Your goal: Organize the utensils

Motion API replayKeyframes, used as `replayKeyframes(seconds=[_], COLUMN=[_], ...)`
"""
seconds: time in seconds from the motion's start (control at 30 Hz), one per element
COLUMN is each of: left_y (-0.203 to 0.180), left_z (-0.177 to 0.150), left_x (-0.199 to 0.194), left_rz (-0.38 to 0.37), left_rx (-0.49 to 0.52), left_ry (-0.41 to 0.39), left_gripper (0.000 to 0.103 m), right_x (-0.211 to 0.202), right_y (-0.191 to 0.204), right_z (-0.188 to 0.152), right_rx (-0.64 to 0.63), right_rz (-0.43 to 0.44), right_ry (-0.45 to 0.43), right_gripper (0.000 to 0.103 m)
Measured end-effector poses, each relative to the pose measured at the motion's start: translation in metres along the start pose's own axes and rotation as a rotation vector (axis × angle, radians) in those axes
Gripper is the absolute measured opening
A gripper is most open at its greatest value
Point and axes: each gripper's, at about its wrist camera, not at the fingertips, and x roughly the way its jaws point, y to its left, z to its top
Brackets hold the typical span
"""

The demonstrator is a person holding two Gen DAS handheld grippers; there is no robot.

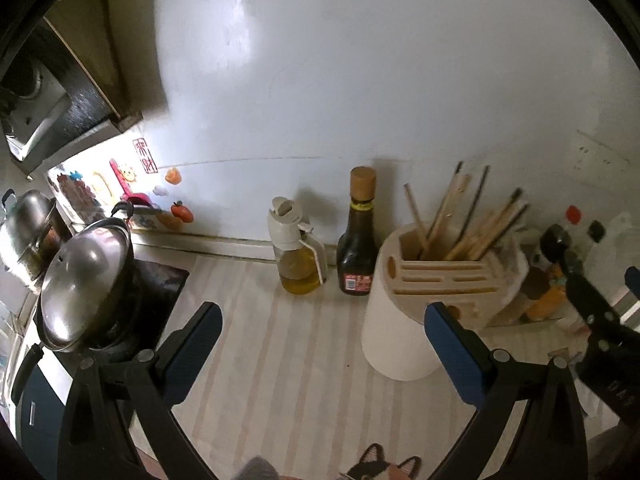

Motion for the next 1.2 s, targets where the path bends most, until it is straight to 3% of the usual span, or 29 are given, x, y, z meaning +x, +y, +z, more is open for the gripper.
replayKeyframes(seconds=[0.27,0.67,0.9,1.2], left_y=[0.015,0.055,0.071,0.073], left_z=[-0.012,-0.060,-0.083,-0.098], left_x=[-0.063,-0.171,-0.206,-0.231], left_rz=[-0.045,-0.104,-0.106,-0.089], left_rx=[0.006,0.053,0.028,0.002], left_ry=[-0.085,-0.170,-0.174,-0.200], left_gripper=[0.103,0.103,0.103,0.103], right_x=[-0.074,-0.214,-0.268,-0.303], right_y=[-0.007,0.013,0.020,0.022], right_z=[-0.014,-0.052,-0.071,-0.081], right_rx=[0.017,0.059,0.068,0.046], right_rz=[-0.046,-0.105,-0.106,-0.095], right_ry=[-0.055,-0.157,-0.179,-0.211], right_gripper=[0.103,0.103,0.103,0.103])
